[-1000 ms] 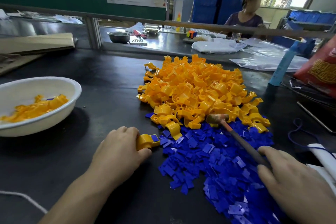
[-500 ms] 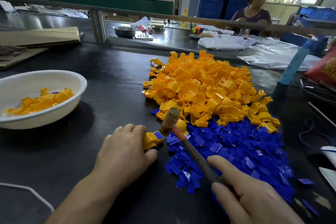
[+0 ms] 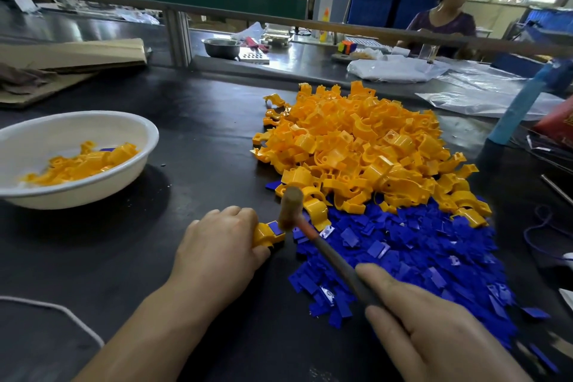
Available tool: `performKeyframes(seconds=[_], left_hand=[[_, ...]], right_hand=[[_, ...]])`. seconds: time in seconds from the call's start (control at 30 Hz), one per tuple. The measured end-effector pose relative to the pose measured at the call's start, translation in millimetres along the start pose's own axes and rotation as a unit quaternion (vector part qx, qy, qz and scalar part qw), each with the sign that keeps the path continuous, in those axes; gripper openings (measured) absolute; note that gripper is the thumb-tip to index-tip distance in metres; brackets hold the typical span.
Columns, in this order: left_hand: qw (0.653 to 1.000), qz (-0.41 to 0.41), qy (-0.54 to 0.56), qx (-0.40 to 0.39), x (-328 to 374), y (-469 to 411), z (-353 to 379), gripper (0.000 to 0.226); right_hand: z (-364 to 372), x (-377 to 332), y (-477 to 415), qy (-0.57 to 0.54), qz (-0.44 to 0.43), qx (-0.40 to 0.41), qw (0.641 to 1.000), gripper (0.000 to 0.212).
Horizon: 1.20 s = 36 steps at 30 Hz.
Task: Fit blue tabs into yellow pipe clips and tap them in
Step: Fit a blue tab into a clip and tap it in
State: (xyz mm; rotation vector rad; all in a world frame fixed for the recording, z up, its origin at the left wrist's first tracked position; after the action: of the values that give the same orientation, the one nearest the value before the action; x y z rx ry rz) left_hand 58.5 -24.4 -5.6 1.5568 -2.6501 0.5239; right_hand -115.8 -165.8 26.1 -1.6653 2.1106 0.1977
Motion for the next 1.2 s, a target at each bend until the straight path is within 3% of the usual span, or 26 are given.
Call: performKeyframes(seconds=[0.1, 0.13, 0.23, 0.33, 0.47, 0.57, 0.73, 0.87, 1.07, 1.13, 1.2], left_hand=[[1.000, -0.003, 0.002, 0.001, -1, 0, 1, 0.036], [1.000, -0.003, 0.003, 0.001, -1, 0, 0, 0.035], [1.000, -0.002, 0.000, -0.001, 0, -2, 0, 0.034], [1.000, -0.007, 0.002, -0.009, -1, -2, 1, 0.035], [1.000, -0.006, 0.003, -0.007, -1, -1, 1, 0.036], [1.000, -0.007, 0.003, -0.009, 0, -2, -1, 0.034], [1.000, -0.010, 0.005, -0.008, 0, -2, -2, 0.036], [1.000, -0.009, 0.003, -0.005, -2, -1, -1, 0.037], [1.000, -0.022, 0.017, -0.013, -5, -1, 0, 0.039], [0.996, -0.053, 0.067, -0.029, -12, -1, -3, 0.034], [0.970, -0.114, 0.215, -0.028, -26, -4, -13, 0.025]], right_hand=[[-9, -9, 0, 0.051, -0.092, 0.114, 0.988, 0.054], [-6, -18, -1, 0.084, -0.114, 0.116, 0.983, 0.056], [8, -11, -6, 0.062, -0.043, 0.029, 0.997, 0.048], [-2, -4, -13, 0.044, -0.012, -0.005, 0.999, 0.041], [-8, -8, -17, 0.001, -0.021, 0.049, 0.999, 0.044], [9, -18, -22, 0.025, -0.032, 0.023, 0.999, 0.051], [0, -9, -25, 0.020, -0.009, 0.009, 1.000, 0.043], [-23, -4, -12, -0.019, -0.008, 0.071, 0.997, 0.048], [-55, 58, 2, 0.141, 0.066, 0.214, 0.964, 0.044], [-53, 77, 0, 0.160, 0.118, 0.193, 0.961, 0.051], [-49, 90, -3, 0.168, 0.140, 0.160, 0.963, 0.053]])
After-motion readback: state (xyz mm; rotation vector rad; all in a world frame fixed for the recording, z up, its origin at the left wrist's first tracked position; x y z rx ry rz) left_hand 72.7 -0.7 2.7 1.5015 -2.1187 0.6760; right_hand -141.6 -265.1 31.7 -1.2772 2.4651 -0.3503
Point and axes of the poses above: each hand's wrist, its own y-axis away from the middle knuckle, its own z-axis out of the palm, x = y × z, the point moved 8 cm from there along -y, towards the middle knuckle, and after that the axes turned 7 degrees about x, right-handed, at the moved point
